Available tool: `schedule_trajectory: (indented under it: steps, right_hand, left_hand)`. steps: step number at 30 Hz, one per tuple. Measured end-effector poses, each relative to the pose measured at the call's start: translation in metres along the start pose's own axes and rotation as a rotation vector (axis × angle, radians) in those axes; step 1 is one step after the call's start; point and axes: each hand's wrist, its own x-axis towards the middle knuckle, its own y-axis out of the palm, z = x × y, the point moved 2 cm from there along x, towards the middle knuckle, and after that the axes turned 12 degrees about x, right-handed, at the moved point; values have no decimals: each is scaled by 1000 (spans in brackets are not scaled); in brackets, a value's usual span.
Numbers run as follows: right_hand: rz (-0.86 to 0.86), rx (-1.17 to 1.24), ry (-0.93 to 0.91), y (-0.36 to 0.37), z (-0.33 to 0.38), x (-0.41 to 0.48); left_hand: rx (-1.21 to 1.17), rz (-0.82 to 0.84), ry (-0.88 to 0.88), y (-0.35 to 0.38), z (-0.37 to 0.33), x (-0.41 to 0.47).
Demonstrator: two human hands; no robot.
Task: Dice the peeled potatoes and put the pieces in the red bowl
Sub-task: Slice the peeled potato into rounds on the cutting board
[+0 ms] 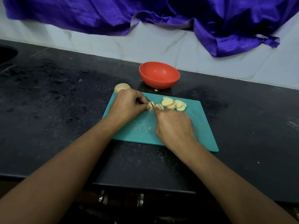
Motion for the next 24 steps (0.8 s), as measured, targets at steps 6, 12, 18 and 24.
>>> schedule_trajectory:
  steps: [6, 12, 18, 24]
  right_hand:
    - [-90, 385, 169, 1, -31, -10]
    - [-194, 408, 102, 3, -21, -17]
    - [-186, 275, 21, 4, -10, -16]
    - [-144, 203, 7, 6, -8, -13]
  left_hand:
    - [0, -1, -11, 0, 0, -1]
    - [12, -12, -9, -1, -1, -2]
    - [13, 12, 8, -3, 0, -1]
    - [31, 2, 5, 0, 4, 2]
